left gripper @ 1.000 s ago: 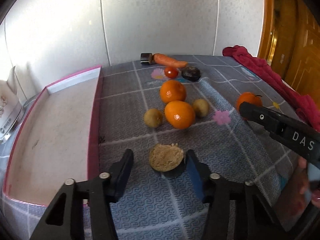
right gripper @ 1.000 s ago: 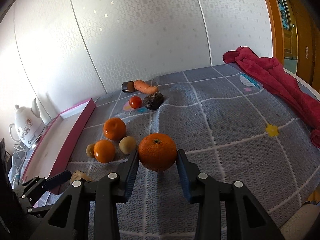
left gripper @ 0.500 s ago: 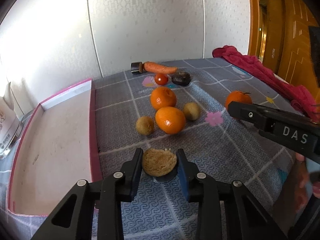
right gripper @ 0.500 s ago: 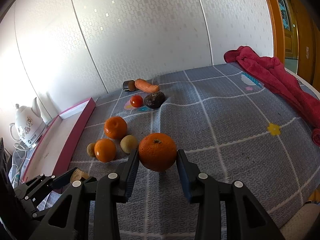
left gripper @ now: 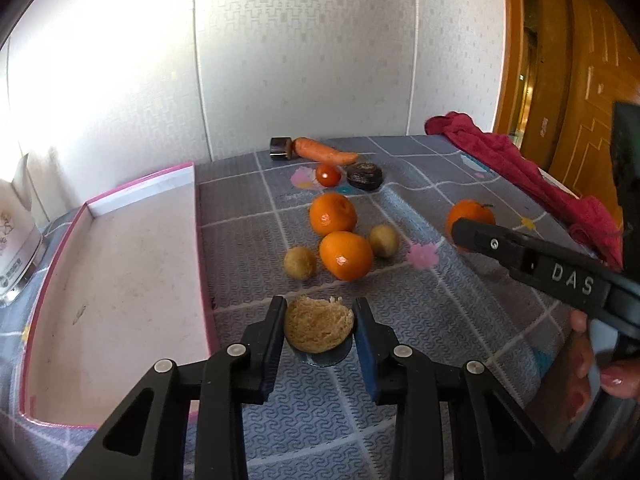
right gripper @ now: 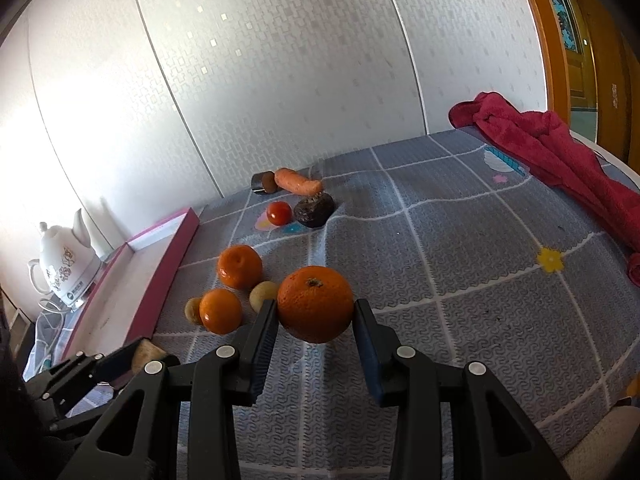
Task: Organize fruits
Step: 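Lower the cylinder into the pink tray and open the left tool while the right carries the orange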
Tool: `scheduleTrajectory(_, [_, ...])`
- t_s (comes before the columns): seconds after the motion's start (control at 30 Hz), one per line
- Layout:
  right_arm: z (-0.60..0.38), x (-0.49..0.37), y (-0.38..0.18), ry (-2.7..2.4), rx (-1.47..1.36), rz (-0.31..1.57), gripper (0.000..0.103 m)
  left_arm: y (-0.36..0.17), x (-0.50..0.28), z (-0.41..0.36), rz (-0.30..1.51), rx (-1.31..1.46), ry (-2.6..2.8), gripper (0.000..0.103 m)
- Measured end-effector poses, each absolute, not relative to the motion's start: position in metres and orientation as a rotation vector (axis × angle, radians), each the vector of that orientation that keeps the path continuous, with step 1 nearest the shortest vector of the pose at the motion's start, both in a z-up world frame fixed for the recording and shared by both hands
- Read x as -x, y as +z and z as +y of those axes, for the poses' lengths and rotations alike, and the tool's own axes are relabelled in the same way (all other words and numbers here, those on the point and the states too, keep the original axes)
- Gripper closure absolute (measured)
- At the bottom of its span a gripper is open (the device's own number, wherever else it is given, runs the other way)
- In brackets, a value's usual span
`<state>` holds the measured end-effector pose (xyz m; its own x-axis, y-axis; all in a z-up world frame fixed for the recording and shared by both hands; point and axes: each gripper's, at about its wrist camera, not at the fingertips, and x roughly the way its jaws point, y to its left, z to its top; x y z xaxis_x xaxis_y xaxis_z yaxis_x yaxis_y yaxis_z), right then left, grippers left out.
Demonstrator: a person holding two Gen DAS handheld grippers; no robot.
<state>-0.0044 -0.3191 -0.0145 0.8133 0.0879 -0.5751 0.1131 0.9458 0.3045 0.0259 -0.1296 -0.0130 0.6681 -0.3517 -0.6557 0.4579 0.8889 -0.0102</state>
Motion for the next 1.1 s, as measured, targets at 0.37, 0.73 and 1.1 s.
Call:
scheduleTrajectory(0.37, [-0.298,0.008,-0.013,0.063,-0.291,0.605,0.065,0.014,-0.033,-0.047,0.677,-0.084,-0.335,0.069])
scheduleTrajectory(0.73, [-0.239,0.011,-0.008,0.218,-0.206,0.615,0.065,-0.008,-0.048,0.036,0.751,-0.043,-0.149,0.069])
scheduleTrajectory(1.1, [-0.157,0.0,0.001,0.364,-0.117,0.661,0.065,-0.001,-0.04,0.058,0.717,0.055,-0.055,0.04])
